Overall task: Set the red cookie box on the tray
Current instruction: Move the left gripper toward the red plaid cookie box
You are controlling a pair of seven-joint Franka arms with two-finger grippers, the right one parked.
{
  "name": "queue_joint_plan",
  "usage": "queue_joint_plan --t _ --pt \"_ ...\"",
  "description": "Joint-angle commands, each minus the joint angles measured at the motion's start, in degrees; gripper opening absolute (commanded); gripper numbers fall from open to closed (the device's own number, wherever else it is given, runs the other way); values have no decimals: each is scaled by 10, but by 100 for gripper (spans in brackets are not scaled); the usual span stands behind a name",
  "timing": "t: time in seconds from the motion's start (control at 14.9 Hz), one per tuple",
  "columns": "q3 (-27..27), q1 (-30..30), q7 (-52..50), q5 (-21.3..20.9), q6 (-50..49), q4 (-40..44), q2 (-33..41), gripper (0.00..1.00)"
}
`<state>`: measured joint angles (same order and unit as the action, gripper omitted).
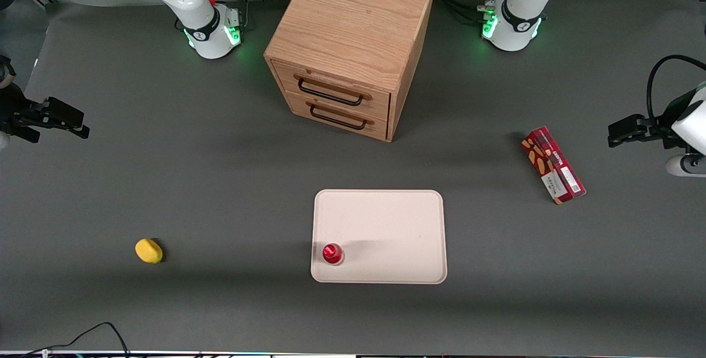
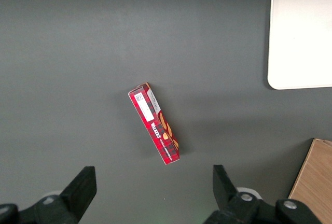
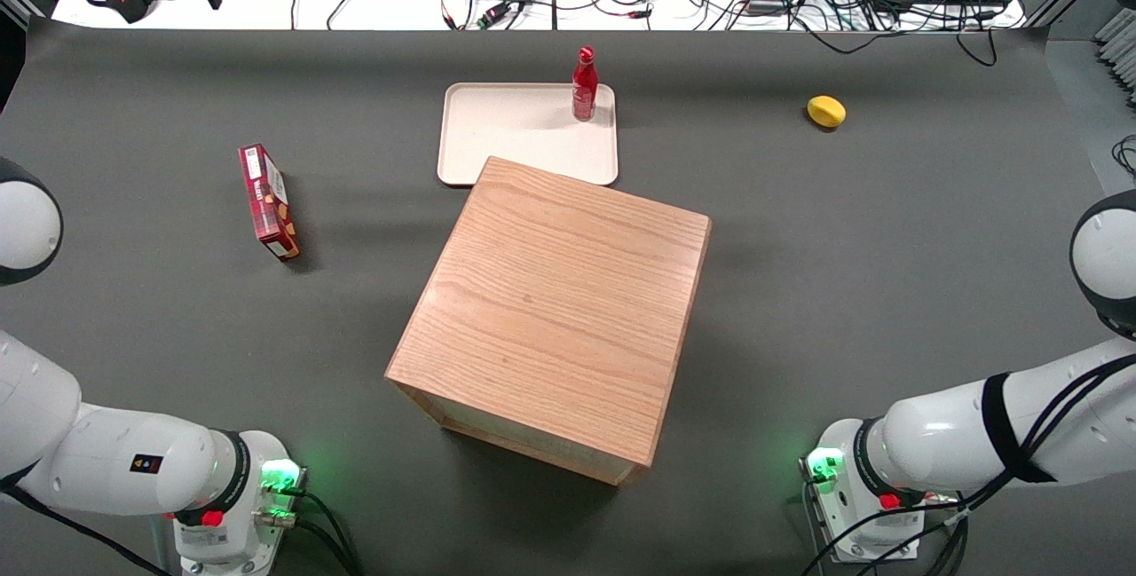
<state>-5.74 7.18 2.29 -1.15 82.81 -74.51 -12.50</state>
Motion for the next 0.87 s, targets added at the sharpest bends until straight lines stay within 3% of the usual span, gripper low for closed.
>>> queue_joint_plan --t 0.0,0.47,0.81 --pt "-13 4 18 3 -15 23 2 100" --pt "-12 5 32 -18 -23 10 3 100" --pt "-15 -18 21 -12 54 -122 18 100"
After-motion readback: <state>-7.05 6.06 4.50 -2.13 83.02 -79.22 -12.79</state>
